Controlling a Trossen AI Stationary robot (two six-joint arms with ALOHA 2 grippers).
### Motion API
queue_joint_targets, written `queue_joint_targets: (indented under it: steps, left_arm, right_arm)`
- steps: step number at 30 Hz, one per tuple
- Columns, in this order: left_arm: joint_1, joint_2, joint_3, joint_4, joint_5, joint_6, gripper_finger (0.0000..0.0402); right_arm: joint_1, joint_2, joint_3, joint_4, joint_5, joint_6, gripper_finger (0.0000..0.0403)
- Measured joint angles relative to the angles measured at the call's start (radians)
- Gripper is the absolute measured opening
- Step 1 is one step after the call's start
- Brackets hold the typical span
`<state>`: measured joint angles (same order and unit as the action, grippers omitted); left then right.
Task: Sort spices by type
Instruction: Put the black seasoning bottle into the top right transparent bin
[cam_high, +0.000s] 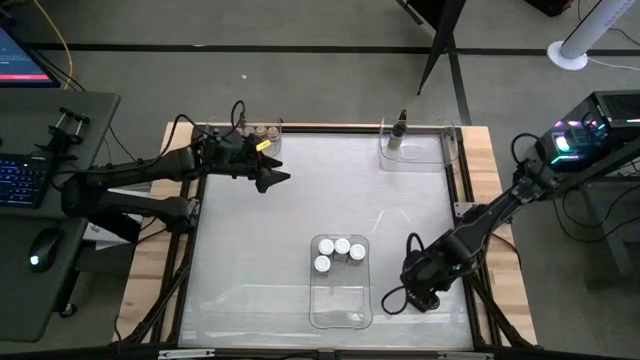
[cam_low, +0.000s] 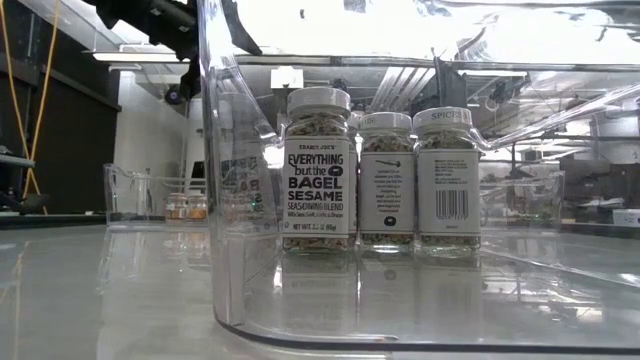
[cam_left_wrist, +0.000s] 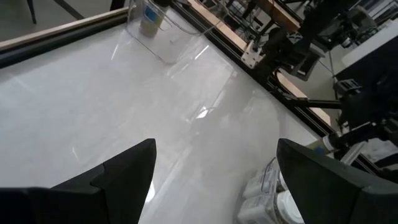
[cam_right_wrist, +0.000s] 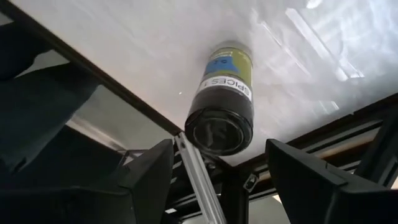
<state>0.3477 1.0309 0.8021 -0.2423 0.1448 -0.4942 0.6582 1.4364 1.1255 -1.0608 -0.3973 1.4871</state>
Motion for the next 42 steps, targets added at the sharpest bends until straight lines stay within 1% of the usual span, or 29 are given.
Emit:
queue_joint_targets:
  steps: [8, 14, 31, 42]
  left_arm:
    - [0.0, 0.0, 0.0, -0.009, 0.013, -0.003, 0.0321]
    - [0.0, 0.0, 0.0, -0.027, 0.057, -0.003, 0.0321]
    - [0.0, -0.001, 0.0, -0.027, 0.058, -0.002, 0.0321]
    - [0.0, -0.001, 0.0, -0.027, 0.058, 0.003, 0.0321]
  right_arm:
    - [0.013, 0.041, -0.001, -0.014, 0.001, 0.042, 0.0252]
    - [0.034, 0.071, -0.001, -0.014, 0.0, 0.042, 0.0252]
    - [0.039, 0.081, -0.001, 0.034, 0.008, 0.015, 0.0252]
    - [0.039, 0.082, 0.015, 0.025, 0.004, -0.023, 0.0252]
